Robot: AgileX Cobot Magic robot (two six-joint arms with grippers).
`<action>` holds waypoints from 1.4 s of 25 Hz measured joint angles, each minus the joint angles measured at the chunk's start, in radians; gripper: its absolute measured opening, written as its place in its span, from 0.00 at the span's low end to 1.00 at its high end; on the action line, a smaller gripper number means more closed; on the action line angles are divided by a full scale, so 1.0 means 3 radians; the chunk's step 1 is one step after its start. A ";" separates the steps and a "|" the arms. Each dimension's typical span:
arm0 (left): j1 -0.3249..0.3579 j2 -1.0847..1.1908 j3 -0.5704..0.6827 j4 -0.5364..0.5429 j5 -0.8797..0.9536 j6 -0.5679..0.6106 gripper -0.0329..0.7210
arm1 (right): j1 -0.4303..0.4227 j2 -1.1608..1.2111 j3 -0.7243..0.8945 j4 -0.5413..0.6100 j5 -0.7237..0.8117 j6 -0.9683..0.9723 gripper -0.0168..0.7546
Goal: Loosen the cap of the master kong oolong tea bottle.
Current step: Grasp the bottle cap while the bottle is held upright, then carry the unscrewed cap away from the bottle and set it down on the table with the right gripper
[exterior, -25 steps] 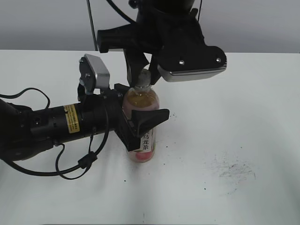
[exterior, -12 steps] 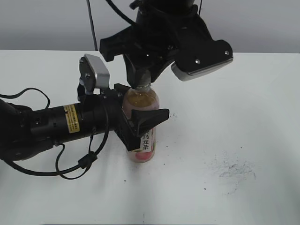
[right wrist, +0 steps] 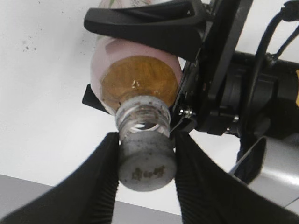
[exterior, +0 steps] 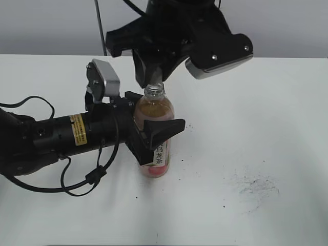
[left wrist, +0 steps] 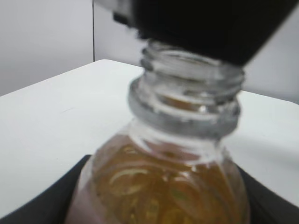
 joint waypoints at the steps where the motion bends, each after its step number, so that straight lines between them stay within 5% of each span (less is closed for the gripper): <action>1: 0.0000 0.0000 0.0000 0.0000 0.0000 0.0003 0.64 | 0.0000 0.0000 -0.0009 -0.0014 -0.0008 -0.0003 0.37; 7: 0.0000 0.0000 0.0000 0.0000 0.0000 0.0003 0.64 | 0.0000 0.0000 -0.0010 -0.0262 -0.0016 0.0181 0.37; 13: 0.0000 0.0000 0.0000 0.0000 0.0000 0.0005 0.64 | -0.0145 -0.0056 -0.0012 -0.0761 -0.0016 0.2021 0.37; 25: 0.0000 0.0000 0.0000 -0.0003 0.0000 0.0005 0.64 | -0.1185 0.0114 0.0406 -0.0058 -0.0021 0.5190 0.37; 31: 0.0000 0.0000 0.0000 -0.0007 0.0000 0.0005 0.64 | -0.1354 0.0579 0.0455 0.0011 -0.0028 0.7403 0.37; 35: 0.0000 0.0000 0.0000 -0.0007 0.0000 0.0002 0.64 | -0.1408 0.0727 0.0782 -0.0016 -0.0069 0.8044 0.37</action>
